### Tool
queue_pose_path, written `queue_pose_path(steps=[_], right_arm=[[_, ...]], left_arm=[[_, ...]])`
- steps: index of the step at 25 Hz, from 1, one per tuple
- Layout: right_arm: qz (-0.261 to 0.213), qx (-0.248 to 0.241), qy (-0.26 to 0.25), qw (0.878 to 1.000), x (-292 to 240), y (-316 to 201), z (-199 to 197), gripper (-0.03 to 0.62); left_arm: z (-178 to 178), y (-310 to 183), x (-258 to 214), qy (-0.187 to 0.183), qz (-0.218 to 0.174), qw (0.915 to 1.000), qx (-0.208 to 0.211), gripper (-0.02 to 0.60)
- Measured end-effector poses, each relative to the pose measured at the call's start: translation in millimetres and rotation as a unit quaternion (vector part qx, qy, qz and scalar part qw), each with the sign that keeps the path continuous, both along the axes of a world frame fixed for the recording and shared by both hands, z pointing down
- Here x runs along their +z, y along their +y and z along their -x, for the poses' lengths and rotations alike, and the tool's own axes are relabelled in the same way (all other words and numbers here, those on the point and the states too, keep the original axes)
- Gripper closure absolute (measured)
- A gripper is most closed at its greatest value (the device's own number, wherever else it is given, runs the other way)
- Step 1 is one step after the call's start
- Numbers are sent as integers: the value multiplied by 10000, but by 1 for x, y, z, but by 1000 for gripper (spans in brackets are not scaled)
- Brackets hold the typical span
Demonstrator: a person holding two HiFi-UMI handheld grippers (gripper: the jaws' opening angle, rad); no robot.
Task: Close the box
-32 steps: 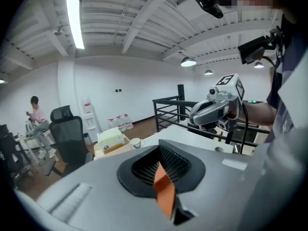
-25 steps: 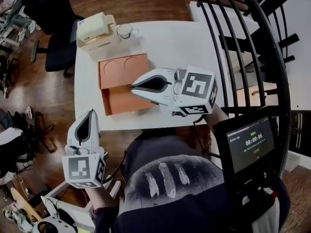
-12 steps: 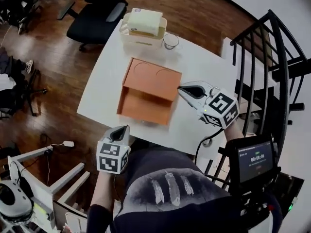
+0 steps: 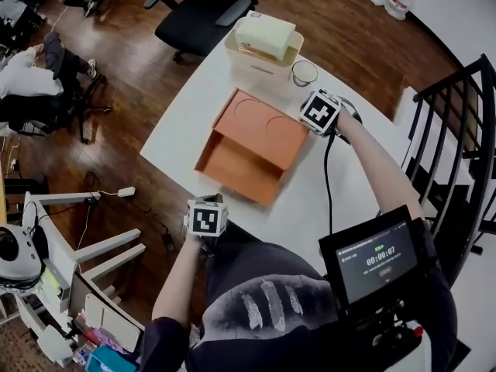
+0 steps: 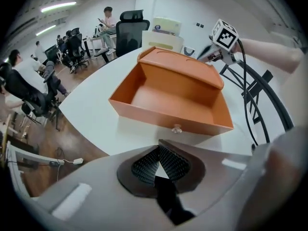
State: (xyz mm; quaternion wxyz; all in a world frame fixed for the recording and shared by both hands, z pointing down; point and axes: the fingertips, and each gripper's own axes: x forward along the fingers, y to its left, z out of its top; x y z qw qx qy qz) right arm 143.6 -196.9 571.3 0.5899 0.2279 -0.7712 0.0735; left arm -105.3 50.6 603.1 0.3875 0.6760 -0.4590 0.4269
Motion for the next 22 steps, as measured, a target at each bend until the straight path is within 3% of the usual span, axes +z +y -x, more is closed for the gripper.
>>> queue_pose_path(steps=[3, 9, 13, 16, 19, 22], right_arm=[[190, -147, -93, 9997, 14, -12, 13, 589], [522, -437, -116, 9976, 36, -25, 31, 589], [695, -770, -151, 9945, 45, -26, 42, 589], [823, -890, -232, 9923, 50, -29, 51, 589], [893, -1018, -194, 9906, 56, -30, 60, 589], [965, -1166, -109, 9884, 58, -31, 65, 589]], left_arm=[[-2, -9, 11, -218, 107, 9995, 203, 566], [1, -26, 25, -303, 250, 9990, 233, 566], [-3, -30, 31, -89, 438, 9984, 345, 566], [2, -41, 26, -135, 355, 9988, 298, 566], [-4, -43, 36, -28, 572, 9967, 582, 566], [2, -44, 35, 39, 725, 9957, 577, 566]])
